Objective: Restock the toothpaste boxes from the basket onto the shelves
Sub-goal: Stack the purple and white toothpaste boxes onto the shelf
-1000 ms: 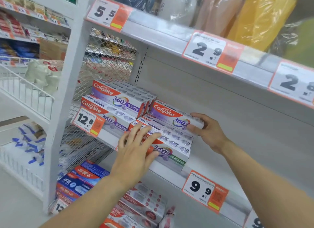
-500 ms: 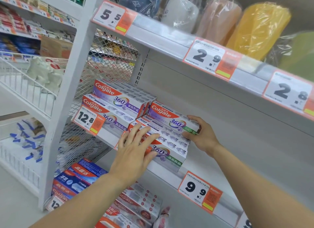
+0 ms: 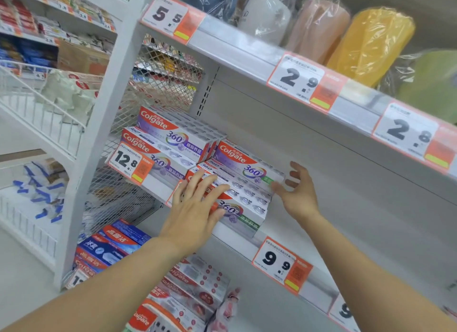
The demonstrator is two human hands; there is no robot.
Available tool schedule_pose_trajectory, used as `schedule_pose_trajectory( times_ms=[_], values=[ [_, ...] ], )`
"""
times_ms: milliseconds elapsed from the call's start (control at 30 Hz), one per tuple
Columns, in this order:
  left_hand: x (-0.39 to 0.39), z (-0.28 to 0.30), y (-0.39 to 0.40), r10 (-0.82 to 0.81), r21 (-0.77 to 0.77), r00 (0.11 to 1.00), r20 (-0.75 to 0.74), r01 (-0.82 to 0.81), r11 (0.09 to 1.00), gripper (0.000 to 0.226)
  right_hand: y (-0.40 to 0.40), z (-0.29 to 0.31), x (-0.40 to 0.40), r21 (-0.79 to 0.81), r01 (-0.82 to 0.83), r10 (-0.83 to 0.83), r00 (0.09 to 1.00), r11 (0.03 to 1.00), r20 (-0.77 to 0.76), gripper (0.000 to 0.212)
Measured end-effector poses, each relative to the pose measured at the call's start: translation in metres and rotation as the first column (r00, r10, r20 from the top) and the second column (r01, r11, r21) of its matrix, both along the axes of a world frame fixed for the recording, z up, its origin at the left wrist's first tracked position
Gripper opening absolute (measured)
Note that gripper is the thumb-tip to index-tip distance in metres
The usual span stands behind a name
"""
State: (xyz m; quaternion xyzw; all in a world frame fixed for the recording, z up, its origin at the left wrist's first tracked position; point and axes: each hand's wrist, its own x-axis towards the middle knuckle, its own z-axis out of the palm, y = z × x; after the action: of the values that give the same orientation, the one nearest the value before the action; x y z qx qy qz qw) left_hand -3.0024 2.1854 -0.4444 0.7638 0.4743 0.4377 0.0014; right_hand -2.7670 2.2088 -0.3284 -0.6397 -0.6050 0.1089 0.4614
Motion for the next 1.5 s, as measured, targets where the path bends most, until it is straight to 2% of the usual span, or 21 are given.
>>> schedule_pose_trajectory(
  times_ms=[100,167,233,300,333,400,433,500,600,667,767,800,900,1000,1100,1200,1267,1333,1400,1433,1500],
  values=[
    [-0.001,0.005,0.0,-0.023,-0.04,0.999,0.026,0.024,0.999,0.044,-0.051,0.0,-0.013,0.251,0.053,-0.046,0.998,0.967,-0.035,0.043],
    [-0.002,0.01,-0.003,-0.008,-0.032,0.999,0.031,0.009,0.999,0.045,-0.1,-0.005,-0.027,0.293,-0.032,0.048,0.998,0.956,-0.049,0.037],
    [-0.001,0.015,-0.014,0.068,0.028,0.996,0.054,-0.07,0.997,0.043,-0.154,-0.021,-0.038,0.253,-0.136,0.148,0.989,0.958,-0.029,0.033],
    [0.004,0.017,-0.032,0.122,0.078,0.981,0.15,-0.135,0.988,0.032,-0.201,-0.052,-0.044,0.161,-0.21,0.215,0.977,0.964,-0.009,0.03],
    [0.007,0.014,-0.043,0.093,0.07,0.976,0.199,-0.109,0.992,0.026,-0.221,-0.074,-0.045,0.092,-0.228,0.232,0.972,0.969,-0.037,0.031],
    [0.016,-0.001,-0.063,-0.073,-0.048,0.974,0.216,0.085,0.995,0.024,-0.251,-0.122,-0.046,-0.079,-0.237,0.225,0.965,0.968,-0.132,0.029],
    [0.02,-0.013,-0.074,-0.153,-0.137,0.972,0.18,0.179,0.974,0.027,-0.261,-0.146,-0.046,-0.165,-0.244,0.214,0.96,0.956,-0.18,0.026],
    [0.024,-0.046,-0.097,-0.251,-0.311,0.966,0.057,0.256,0.915,0.031,-0.271,-0.191,-0.042,-0.302,-0.286,0.214,0.944,0.909,-0.251,0.019],
    [0.013,-0.107,-0.137,-0.368,-0.557,0.922,-0.12,0.245,0.794,0.017,-0.277,-0.248,-0.03,-0.515,-0.342,0.196,0.928,0.786,-0.317,0.016],
    [-0.004,-0.149,-0.165,-0.405,-0.708,0.879,-0.25,0.12,0.696,0.007,-0.283,-0.28,-0.021,-0.607,-0.338,0.187,0.935,0.719,-0.299,0.016],
    [-0.029,-0.198,-0.207,-0.4,-0.84,0.843,-0.358,-0.105,0.532,0.062,-0.291,-0.305,-0.014,-0.736,-0.309,0.279,0.945,0.602,-0.168,0.026],
    [-0.033,-0.207,-0.218,-0.387,-0.845,0.847,-0.366,-0.128,0.519,0.068,-0.292,-0.309,-0.014,-0.763,-0.302,0.314,0.94,0.571,-0.138,0.031],
    [-0.036,-0.215,-0.238,-0.295,-0.818,0.898,-0.326,-0.112,0.564,0.064,-0.291,-0.319,-0.024,-0.796,-0.315,0.398,0.912,0.516,-0.103,0.046],
    [-0.038,-0.212,-0.248,-0.196,-0.833,0.95,-0.243,-0.101,0.544,0.061,-0.294,-0.33,-0.043,-0.81,-0.349,0.467,0.878,0.471,-0.107,0.069],
    [-0.043,-0.215,-0.261,-0.188,-0.838,0.957,-0.221,-0.088,0.538,0.065,-0.301,-0.339,-0.059,-0.81,-0.412,0.582,0.806,0.418,-0.109,0.089],
    [-0.044,-0.218,-0.264,-0.179,-0.842,0.964,-0.197,-0.073,0.534,0.064,-0.307,-0.345,-0.066,-0.822,-0.374,0.66,0.751,0.428,0.002,0.095],
    [-0.045,-0.212,-0.261,-0.189,-0.797,0.958,-0.217,-0.062,0.601,0.055,-0.304,-0.341,-0.065,-0.841,-0.311,0.697,0.709,0.443,0.105,0.1],
    [-0.047,-0.2,-0.252,-0.134,-0.623,0.955,-0.266,-0.064,0.78,0.042,-0.3,-0.338,-0.062,-0.855,-0.285,0.72,0.68,0.434,0.139,0.096],
    [-0.052,-0.186,-0.239,0.04,-0.407,0.946,-0.323,-0.176,0.896,0.044,-0.3,-0.339,-0.059,-0.854,-0.304,0.711,0.695,0.423,0.105,0.087],
    [-0.056,-0.179,-0.231,0.141,-0.359,0.923,-0.357,-0.275,0.892,0.052,-0.302,-0.341,-0.059,-0.847,-0.32,0.696,0.713,0.424,0.08,0.084],
    [-0.068,-0.175,-0.216,0.27,-0.443,0.865,-0.422,-0.457,0.771,0.069,-0.306,-0.341,-0.059,-0.83,-0.345,0.671,0.74,0.439,0.047,0.083]
  ],
)
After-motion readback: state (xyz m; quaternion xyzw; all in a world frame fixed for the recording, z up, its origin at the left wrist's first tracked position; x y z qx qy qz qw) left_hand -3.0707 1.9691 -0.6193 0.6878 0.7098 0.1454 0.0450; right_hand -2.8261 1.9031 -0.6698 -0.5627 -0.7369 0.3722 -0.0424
